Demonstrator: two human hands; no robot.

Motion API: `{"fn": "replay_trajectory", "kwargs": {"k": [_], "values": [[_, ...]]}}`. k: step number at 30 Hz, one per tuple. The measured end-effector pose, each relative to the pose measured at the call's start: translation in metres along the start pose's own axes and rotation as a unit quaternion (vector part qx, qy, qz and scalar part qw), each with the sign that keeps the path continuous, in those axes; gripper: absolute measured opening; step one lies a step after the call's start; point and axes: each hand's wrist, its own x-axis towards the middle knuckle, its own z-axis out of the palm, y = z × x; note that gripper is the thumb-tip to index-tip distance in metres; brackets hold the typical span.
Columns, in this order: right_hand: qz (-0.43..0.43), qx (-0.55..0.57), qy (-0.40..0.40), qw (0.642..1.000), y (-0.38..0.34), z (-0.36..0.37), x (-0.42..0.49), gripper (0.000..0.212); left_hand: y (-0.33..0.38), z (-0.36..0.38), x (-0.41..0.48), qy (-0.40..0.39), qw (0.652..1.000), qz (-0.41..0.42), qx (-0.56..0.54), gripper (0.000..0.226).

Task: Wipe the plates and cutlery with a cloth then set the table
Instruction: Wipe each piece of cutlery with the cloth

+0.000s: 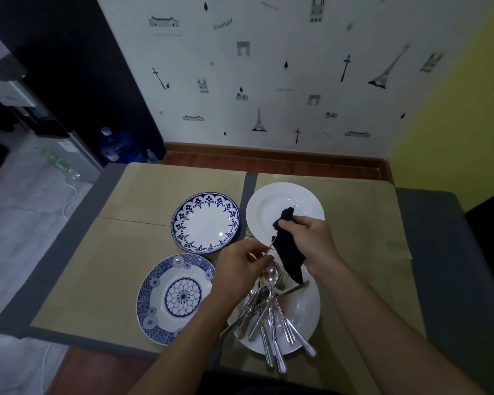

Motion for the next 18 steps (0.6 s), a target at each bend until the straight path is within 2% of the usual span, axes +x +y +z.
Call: {"fn": "replay_trajectory", "kwargs": {"k": [3, 7, 11, 15, 18], "values": [[-0.009, 0.02, 0.029, 0.999, -0.003, 0.0, 0.005, 0.005, 0.004, -0.003, 0.006, -0.01, 0.998, -0.042, -0.048, 0.013], [-0.027, 0.035, 0.064, 0.997, -0.007, -0.003, 0.009, 0.002, 0.008, -0.007, 0.013, -0.071, 0.983, -0.098, -0.138, 0.013], [-0.017, 0.057, 0.074, 0.996, -0.01, -0.006, 0.008, 0.02, 0.014, -0.008, 0.016, -0.109, 0.976, -0.093, -0.162, 0.012], [0.016, 0.047, -0.005, 0.999, -0.008, -0.003, -0.001, 0.034, 0.014, -0.007, 0.025, -0.091, 0.983, -0.059, -0.149, 0.008], [0.005, 0.061, 0.023, 0.998, -0.009, -0.001, 0.004, 0.027, 0.011, -0.007, 0.025, -0.105, 0.981, -0.06, -0.151, 0.008]]}}
